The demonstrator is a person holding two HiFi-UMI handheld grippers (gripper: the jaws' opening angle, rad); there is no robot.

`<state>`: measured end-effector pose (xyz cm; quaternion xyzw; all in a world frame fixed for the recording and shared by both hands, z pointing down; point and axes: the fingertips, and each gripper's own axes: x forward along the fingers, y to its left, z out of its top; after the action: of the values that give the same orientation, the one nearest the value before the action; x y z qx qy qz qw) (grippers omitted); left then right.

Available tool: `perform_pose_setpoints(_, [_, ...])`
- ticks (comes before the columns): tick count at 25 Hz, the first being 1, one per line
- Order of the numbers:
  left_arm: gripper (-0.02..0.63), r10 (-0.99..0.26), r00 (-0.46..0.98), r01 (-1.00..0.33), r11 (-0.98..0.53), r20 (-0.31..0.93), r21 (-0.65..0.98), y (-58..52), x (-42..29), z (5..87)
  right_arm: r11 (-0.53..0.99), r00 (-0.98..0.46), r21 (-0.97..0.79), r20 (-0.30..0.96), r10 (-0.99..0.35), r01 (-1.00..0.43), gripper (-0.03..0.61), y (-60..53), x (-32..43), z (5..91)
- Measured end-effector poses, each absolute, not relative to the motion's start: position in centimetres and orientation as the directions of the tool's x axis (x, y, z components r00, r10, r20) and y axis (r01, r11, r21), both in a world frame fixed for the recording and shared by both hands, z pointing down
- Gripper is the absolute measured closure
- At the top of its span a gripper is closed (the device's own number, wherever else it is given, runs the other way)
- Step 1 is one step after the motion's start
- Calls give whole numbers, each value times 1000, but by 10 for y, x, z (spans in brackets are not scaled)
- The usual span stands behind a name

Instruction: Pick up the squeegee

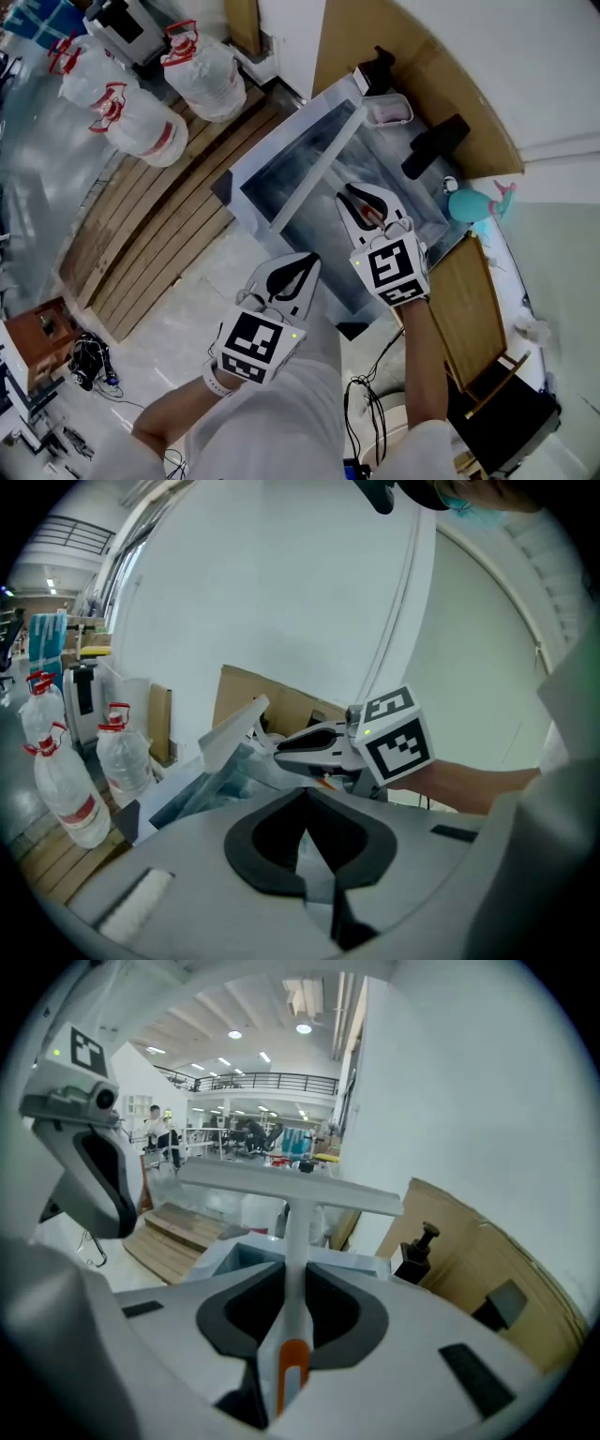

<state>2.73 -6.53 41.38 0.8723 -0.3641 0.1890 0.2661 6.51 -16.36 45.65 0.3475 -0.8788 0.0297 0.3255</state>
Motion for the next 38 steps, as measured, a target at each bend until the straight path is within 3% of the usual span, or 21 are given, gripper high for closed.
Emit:
perform_pose_setpoints(20, [615,-560,742,-665,-683,368,302,-25,-2,309,348,-281,150,346,-895,-925,514,-63,101,291])
perform_pose_setpoints(38, [615,-601,741,-670,-692,300,268,-9,-45,279,7,17,109,222,-975,-994,514,19,114,252])
